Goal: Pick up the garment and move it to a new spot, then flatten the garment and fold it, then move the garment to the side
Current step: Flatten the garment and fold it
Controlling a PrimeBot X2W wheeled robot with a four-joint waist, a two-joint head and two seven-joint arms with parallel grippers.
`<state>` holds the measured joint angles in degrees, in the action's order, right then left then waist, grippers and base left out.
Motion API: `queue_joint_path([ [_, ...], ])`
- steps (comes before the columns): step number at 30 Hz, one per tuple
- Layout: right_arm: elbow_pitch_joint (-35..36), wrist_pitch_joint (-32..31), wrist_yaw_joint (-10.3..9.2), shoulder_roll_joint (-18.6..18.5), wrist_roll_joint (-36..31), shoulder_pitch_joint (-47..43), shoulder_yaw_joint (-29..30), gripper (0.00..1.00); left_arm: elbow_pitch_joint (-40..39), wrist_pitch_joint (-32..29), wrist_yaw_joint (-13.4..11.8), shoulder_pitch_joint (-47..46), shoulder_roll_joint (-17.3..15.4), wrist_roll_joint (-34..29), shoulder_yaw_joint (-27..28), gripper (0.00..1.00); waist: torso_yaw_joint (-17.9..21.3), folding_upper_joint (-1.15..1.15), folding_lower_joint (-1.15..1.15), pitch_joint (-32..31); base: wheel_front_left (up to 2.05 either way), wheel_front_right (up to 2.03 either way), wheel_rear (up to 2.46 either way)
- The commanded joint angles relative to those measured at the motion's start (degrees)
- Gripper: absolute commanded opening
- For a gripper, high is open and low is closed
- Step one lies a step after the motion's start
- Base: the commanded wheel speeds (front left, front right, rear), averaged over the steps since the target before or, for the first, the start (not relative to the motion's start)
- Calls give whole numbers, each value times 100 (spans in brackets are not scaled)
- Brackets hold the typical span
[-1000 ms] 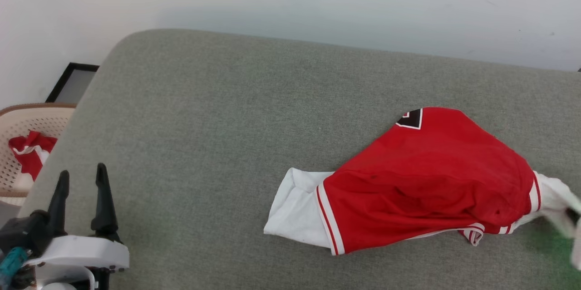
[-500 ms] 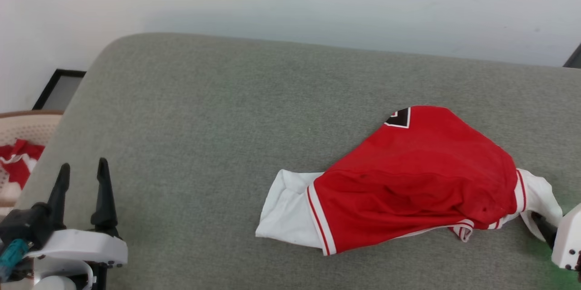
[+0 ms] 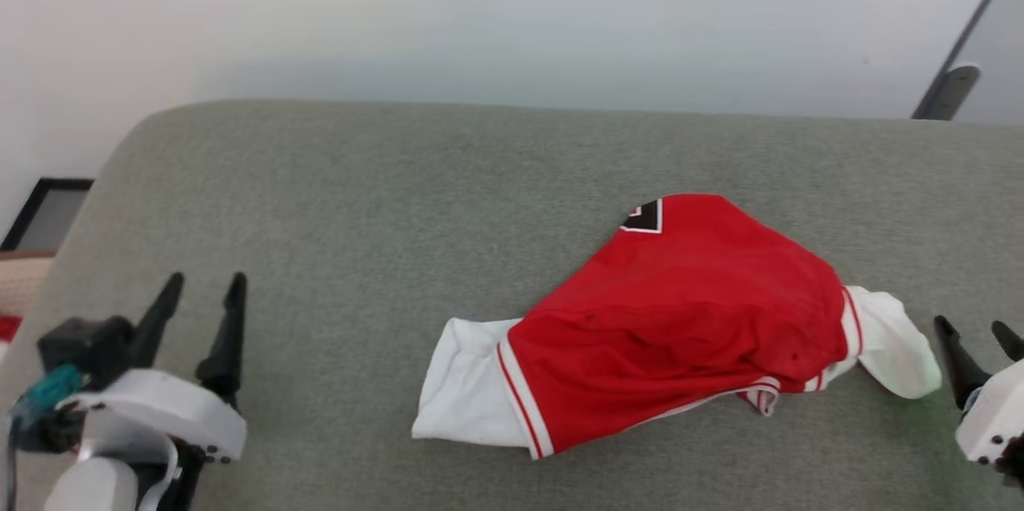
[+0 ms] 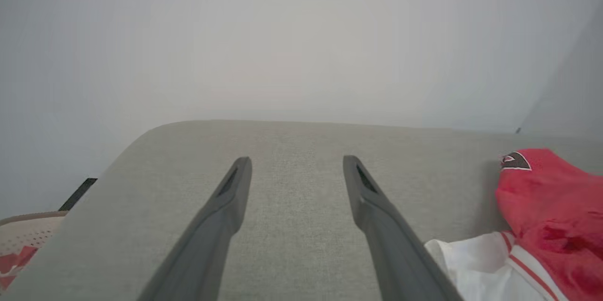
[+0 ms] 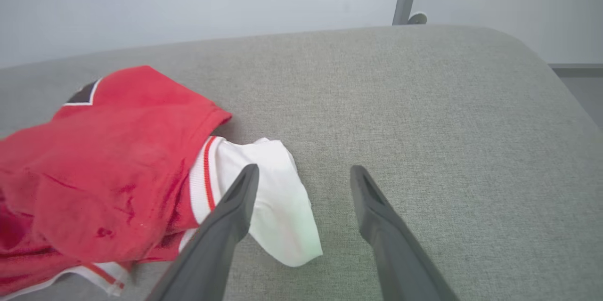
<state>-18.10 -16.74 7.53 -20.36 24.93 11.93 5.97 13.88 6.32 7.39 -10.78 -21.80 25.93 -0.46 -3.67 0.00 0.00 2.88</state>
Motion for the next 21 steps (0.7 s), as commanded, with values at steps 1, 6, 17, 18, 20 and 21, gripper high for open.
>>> queue_joint_path([
  [1,95,119,-8,70,-69,-91,53,100,-37,-110,8,-65,-56,103,-73,100,152,0,0,-93,0,0,0],
  [6,610,863,-8,472,-481,-336,248,100,-298,-1038,8,-258,-461,625,-678,100,361,0,0,-122,0,0,0],
  [17,1088,1833,-8,1125,-915,-606,438,100,-414,-3562,9,-1037,-961,1749,-1894,100,682,0,0,-127,0,0,0],
  [18,1099,1842,-8,1154,-941,-595,440,100,-385,-3809,9,-1128,-973,1804,-2003,100,699,0,0,-122,0,0,0],
  [20,1128,1832,-8,1204,-965,-551,433,100,-297,-4266,9,-1278,-960,1893,-2197,100,735,0,0,-97,0,0,0],
  [21,1152,1843,-8,1210,-991,-519,439,100,-275,-4459,9,-1367,-963,1887,-2308,100,752,0,0,-80,0,0,0],
])
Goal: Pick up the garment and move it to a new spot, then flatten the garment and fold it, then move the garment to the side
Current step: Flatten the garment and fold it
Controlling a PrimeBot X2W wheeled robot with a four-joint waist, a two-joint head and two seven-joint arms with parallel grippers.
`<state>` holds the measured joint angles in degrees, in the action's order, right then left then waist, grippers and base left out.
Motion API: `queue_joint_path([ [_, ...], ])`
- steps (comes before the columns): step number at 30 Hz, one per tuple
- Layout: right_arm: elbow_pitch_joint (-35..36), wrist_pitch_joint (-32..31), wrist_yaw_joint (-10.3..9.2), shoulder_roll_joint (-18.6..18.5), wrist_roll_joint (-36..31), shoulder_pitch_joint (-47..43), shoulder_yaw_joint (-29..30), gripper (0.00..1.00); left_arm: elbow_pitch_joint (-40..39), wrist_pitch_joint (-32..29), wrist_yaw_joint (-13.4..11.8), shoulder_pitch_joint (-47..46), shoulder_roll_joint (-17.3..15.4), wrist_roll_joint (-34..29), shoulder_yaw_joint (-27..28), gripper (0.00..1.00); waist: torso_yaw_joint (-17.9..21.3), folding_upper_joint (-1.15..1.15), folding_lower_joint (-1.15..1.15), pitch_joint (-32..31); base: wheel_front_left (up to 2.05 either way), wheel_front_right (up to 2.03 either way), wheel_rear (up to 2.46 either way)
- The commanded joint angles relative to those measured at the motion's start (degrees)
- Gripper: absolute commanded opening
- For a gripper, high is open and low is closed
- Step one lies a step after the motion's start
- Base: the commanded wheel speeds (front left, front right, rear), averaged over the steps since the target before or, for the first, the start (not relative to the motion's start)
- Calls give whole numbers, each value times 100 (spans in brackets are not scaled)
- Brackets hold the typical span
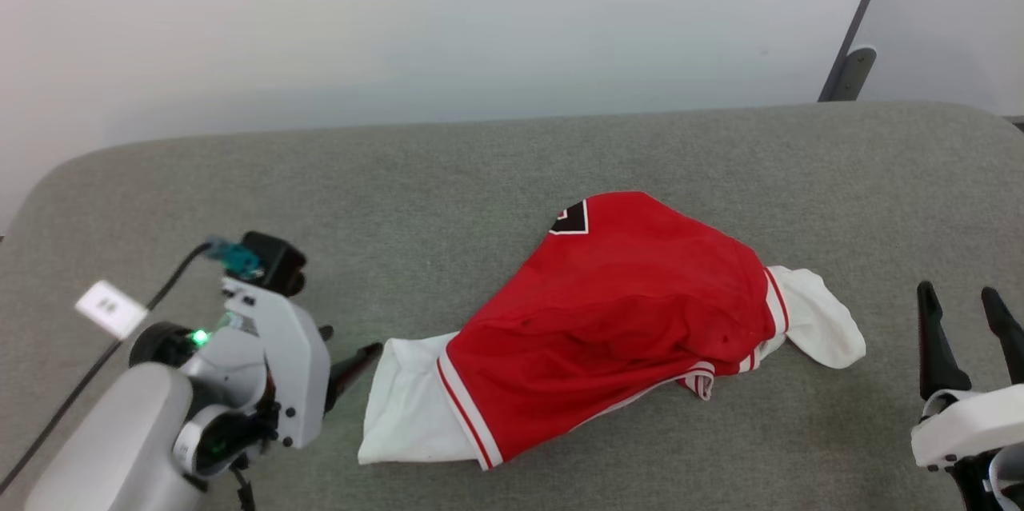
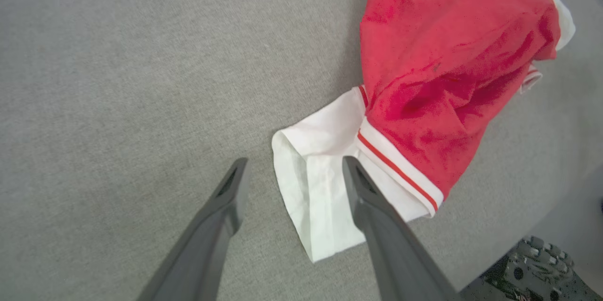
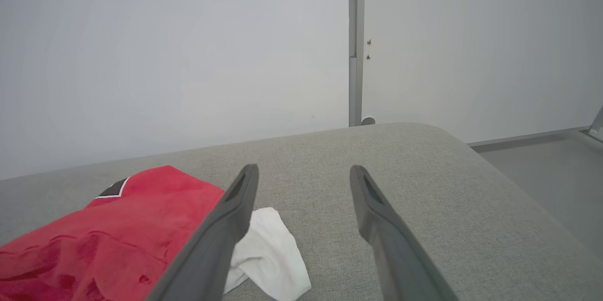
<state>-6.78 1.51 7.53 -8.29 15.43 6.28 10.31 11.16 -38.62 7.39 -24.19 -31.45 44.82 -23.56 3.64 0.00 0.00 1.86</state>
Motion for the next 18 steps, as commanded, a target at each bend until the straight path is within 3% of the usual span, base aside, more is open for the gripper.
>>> queue_joint_path([
  [1,40,19,-8,18,-48,81,5,100,46,-128,8,-117,5,15,-58,100,40,0,0,45,0,0,0],
  [8,246,200,-8,70,-102,232,-74,100,645,-966,-46,-510,161,36,-450,100,156,0,0,201,0,0,0],
  [18,383,607,-8,126,-160,413,-252,100,1659,-1084,-77,-760,395,-50,-673,100,354,0,0,432,0,0,0],
])
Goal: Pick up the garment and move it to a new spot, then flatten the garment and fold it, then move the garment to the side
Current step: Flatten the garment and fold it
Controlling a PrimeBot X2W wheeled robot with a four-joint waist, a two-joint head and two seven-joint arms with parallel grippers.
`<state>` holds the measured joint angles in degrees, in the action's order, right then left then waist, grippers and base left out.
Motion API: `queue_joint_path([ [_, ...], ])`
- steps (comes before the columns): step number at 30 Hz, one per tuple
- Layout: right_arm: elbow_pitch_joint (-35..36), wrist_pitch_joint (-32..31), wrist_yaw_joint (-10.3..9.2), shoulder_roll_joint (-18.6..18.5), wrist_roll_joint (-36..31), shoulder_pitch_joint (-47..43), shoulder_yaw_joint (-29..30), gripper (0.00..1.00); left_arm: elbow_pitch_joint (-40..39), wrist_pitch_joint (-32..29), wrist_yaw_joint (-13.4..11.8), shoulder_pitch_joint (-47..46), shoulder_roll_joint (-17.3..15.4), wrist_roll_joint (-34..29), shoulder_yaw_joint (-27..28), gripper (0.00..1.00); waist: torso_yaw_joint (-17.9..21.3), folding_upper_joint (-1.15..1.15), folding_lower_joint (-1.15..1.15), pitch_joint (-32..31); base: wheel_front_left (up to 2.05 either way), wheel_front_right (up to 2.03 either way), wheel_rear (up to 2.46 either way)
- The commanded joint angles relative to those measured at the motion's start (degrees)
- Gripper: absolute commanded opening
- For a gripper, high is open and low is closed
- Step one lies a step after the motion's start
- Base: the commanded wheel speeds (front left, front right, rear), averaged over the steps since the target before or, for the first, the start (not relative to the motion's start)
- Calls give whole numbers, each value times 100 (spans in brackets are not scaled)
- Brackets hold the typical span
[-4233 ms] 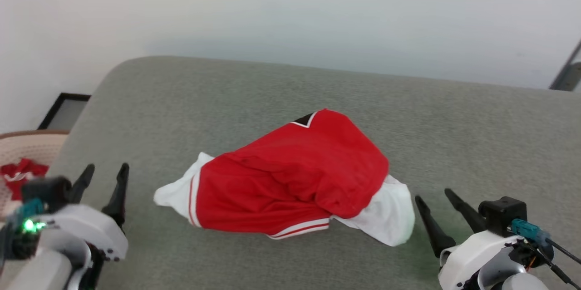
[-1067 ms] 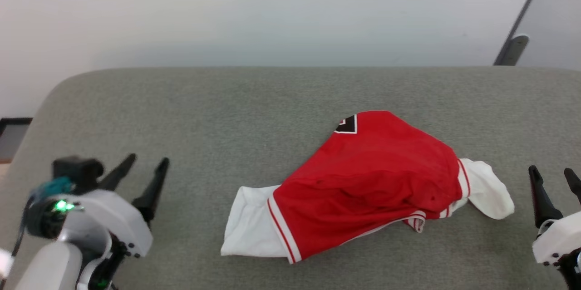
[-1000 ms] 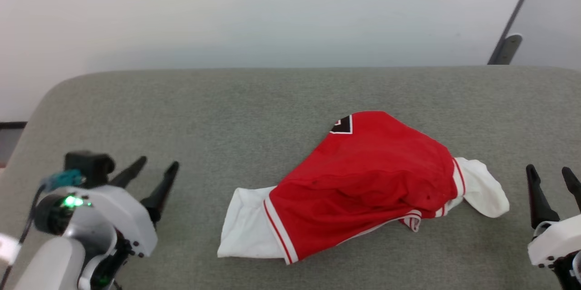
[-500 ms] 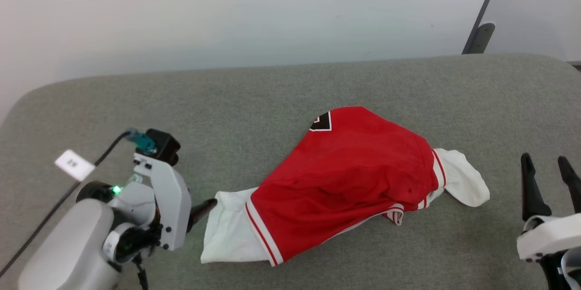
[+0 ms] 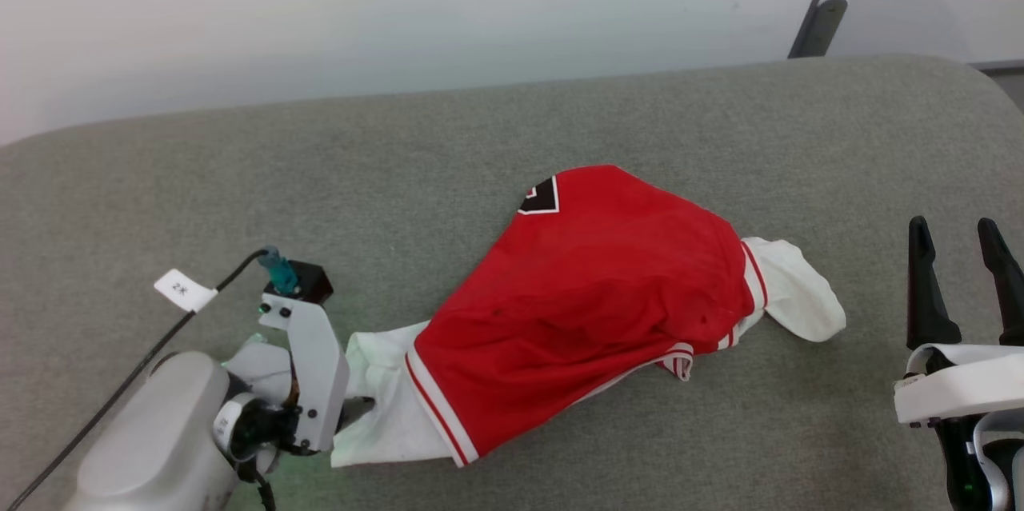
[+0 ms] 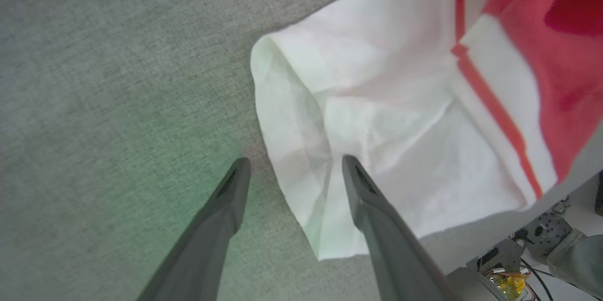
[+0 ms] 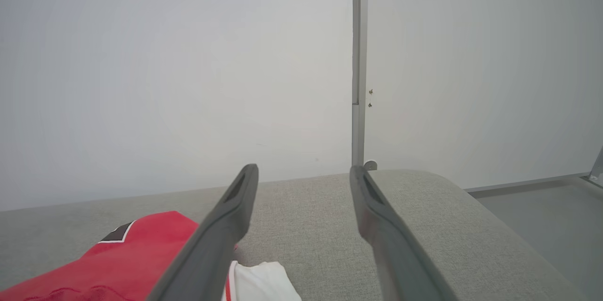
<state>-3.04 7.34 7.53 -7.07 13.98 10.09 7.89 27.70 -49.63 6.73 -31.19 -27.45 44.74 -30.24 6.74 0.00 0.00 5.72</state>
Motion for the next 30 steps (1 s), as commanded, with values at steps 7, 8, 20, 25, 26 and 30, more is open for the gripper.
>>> queue_joint_path([
  [7,-61,99,-8,2,-5,118,-38,100,688,85,21,-89,181,77,-62,23,104,0,0,145,0,0,0],
  [8,-83,116,-8,-7,5,117,-31,100,744,95,34,-102,216,120,-68,0,102,0,0,154,0,0,0],
  [20,-47,158,-8,9,-95,125,148,100,899,559,44,-573,-396,-116,-5,0,-27,0,0,239,0,0,0],
  [25,-72,130,-8,29,-104,100,170,100,883,758,-27,-676,-807,-230,118,0,-76,0,0,263,0,0,0],
  [26,-75,127,-8,29,-104,94,167,100,883,767,-38,-668,-885,-258,126,0,-83,0,0,266,0,0,0],
  [30,-74,95,-8,41,-109,58,160,100,884,820,-74,-580,-1130,-373,108,0,-99,0,0,276,0,0,0],
])
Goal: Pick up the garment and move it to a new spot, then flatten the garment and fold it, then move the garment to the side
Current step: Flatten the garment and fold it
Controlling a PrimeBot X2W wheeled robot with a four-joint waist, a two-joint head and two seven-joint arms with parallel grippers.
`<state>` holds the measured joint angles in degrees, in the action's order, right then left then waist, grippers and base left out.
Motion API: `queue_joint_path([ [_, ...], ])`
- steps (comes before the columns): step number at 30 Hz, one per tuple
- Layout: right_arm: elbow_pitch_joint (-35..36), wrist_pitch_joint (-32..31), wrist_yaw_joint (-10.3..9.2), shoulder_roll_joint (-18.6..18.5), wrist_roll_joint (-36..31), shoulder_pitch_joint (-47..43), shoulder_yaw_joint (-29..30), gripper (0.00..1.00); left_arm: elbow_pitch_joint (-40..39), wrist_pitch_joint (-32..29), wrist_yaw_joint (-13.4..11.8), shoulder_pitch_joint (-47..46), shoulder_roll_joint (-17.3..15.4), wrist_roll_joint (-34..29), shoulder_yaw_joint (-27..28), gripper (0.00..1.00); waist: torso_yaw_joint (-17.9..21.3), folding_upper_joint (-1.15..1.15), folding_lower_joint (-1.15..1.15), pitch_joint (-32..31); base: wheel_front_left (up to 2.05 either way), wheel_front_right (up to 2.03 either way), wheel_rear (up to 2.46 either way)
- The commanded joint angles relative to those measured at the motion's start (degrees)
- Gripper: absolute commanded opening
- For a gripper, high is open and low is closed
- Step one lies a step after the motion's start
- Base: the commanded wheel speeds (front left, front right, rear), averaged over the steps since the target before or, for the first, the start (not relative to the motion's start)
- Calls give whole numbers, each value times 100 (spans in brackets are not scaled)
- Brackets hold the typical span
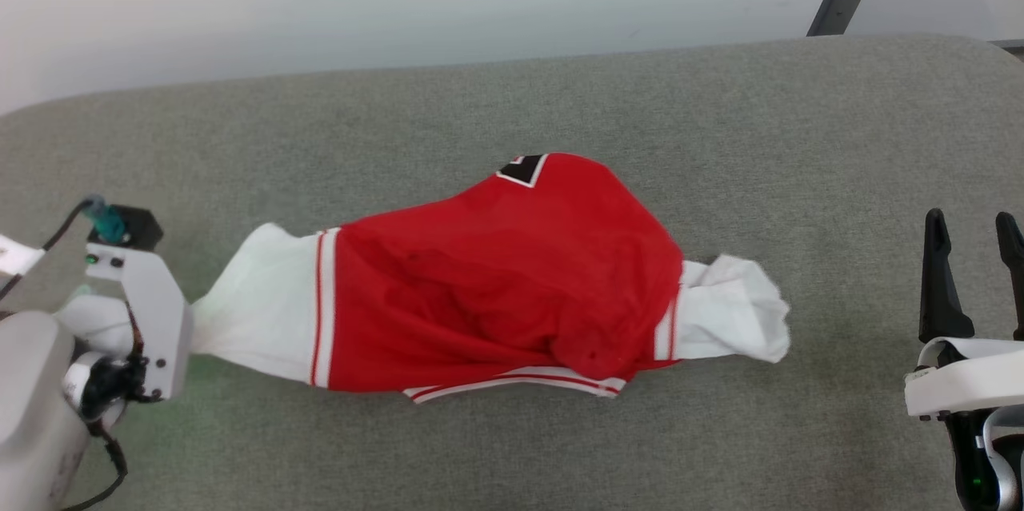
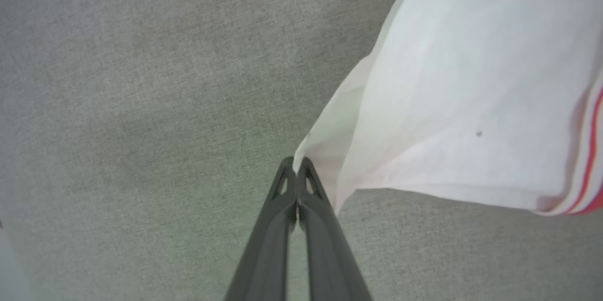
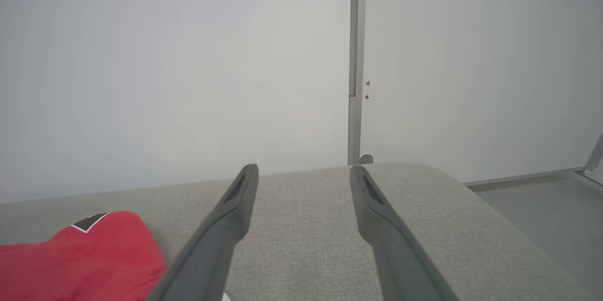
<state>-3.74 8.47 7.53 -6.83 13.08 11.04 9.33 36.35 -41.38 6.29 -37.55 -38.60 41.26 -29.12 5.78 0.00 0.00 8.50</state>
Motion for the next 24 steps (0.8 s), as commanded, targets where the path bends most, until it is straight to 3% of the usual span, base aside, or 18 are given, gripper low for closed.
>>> queue_joint_path([
  [1,-9,-17,-8,18,-25,-46,18,100,25,2,-50,83,-34,-31,-2,0,-7,0,0,-1,0,0,0],
  [21,-31,-120,-8,15,15,-126,-68,100,88,-16,-338,644,25,242,26,0,-27,0,0,-59,0,0,0],
  [22,-28,-123,-8,11,17,-126,-69,100,60,-4,-351,651,27,249,29,13,-30,0,0,-60,0,0,0],
  [23,-26,-114,-8,7,20,-125,-70,100,32,14,-370,659,26,255,36,36,-34,0,0,-60,0,0,0],
  [24,-26,-119,-8,1,24,-122,-76,100,6,36,-376,662,22,258,43,47,-37,0,0,-61,0,0,0],
])
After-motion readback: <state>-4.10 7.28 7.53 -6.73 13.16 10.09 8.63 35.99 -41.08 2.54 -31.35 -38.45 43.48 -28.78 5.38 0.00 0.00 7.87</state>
